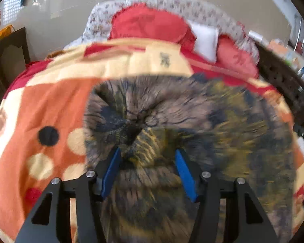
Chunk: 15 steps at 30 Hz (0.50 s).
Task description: Fold small clothes
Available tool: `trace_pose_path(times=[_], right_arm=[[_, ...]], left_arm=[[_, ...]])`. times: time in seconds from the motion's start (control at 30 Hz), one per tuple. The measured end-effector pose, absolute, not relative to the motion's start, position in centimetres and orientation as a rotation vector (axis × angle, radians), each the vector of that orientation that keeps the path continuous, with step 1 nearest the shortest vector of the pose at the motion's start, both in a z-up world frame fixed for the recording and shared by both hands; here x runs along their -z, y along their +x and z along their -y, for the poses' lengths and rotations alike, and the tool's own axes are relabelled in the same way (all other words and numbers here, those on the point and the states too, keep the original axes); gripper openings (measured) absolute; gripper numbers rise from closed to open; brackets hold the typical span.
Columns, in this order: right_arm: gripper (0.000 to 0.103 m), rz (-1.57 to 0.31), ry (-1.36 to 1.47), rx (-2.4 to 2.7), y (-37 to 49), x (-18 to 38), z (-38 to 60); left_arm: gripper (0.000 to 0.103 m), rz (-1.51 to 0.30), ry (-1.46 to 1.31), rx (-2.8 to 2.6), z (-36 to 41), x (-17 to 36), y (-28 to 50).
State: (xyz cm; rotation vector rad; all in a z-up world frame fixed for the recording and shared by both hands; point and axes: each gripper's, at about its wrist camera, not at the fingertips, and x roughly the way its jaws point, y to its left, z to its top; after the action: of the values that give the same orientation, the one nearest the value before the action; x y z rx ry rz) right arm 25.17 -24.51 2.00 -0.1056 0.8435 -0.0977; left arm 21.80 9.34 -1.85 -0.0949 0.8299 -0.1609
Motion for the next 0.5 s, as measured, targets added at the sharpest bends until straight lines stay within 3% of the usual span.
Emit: trace_pose_path(times=[0.17, 0.27, 0.33, 0.37, 0.5], right_arm=[[0.007, -0.836, -0.073, -0.111, 18.3, -4.2, 21.6], [0.007, -0.936, -0.112, -0.082, 16.1, -0.4, 21.4], [0.006, -1.036, -0.038, -0.074, 16.4, 3.4, 23.2], [0.006, -0.993, 0.011, -0.100, 16.1, 4.0, 24.1], [0.006, -1.002, -0.024, -0.081, 16.5, 3.7, 23.8]], left_arm=[[0.060, -0.801, -0.109, 0.219, -9.7, 0.8, 16.1], [0.059, -0.942, -0.088, 0.177, -9.6, 5.2, 16.1], [0.060, -0.889, -0.052, 0.176, -9.2, 5.7, 15.6], [0.062, -0.892, -0.047, 0.161, -8.9, 5.6, 15.7], [0.066, -0.876, -0.026, 0.150, -8.2, 5.6, 15.5]])
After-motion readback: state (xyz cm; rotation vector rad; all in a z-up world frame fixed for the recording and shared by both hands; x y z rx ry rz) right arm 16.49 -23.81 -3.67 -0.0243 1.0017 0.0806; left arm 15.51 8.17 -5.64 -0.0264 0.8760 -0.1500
